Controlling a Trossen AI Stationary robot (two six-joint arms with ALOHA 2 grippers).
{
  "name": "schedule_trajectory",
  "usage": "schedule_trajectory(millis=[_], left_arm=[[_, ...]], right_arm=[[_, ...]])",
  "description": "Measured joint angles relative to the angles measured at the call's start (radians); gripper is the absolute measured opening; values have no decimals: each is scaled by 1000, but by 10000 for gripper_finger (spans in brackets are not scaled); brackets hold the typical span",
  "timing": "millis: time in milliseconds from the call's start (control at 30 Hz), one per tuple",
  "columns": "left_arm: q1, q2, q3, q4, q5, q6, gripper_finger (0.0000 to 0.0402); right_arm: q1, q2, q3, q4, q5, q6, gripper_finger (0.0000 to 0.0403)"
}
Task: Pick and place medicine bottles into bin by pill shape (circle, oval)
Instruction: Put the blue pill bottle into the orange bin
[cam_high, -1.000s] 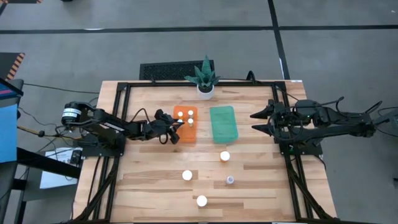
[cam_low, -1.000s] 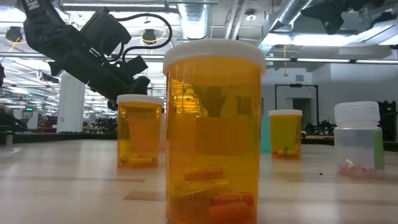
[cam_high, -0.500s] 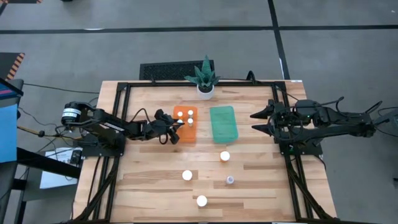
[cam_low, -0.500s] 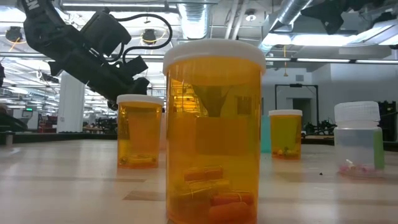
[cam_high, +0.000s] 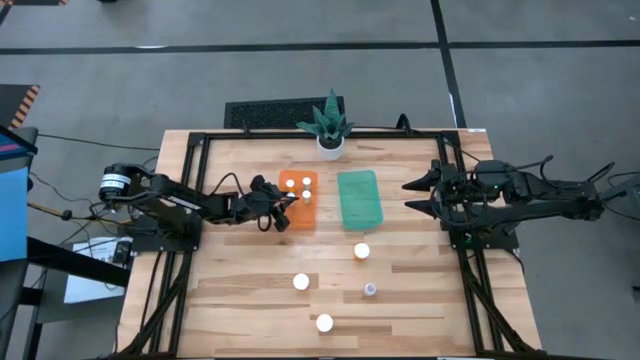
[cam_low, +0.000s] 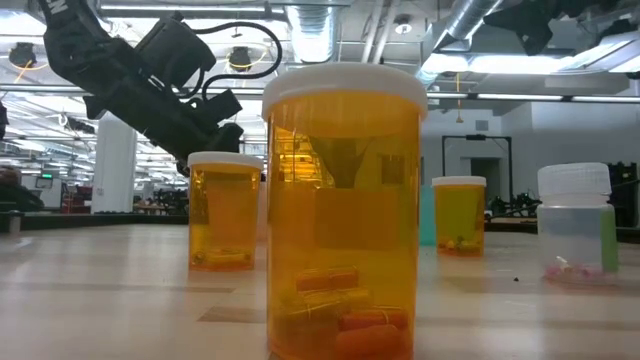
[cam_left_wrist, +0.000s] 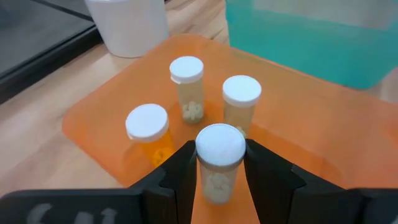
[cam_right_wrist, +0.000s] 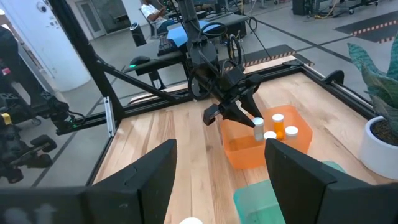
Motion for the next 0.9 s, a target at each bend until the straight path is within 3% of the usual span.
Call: schedule_trajectory(millis=[367, 900], left_arm=[[11, 0, 91, -152, 19, 8, 114], [55, 0, 107, -163, 57, 5, 114]], right_arm=[[0, 0, 0, 0, 0, -10, 255], [0, 0, 0, -9, -1, -13, 255]])
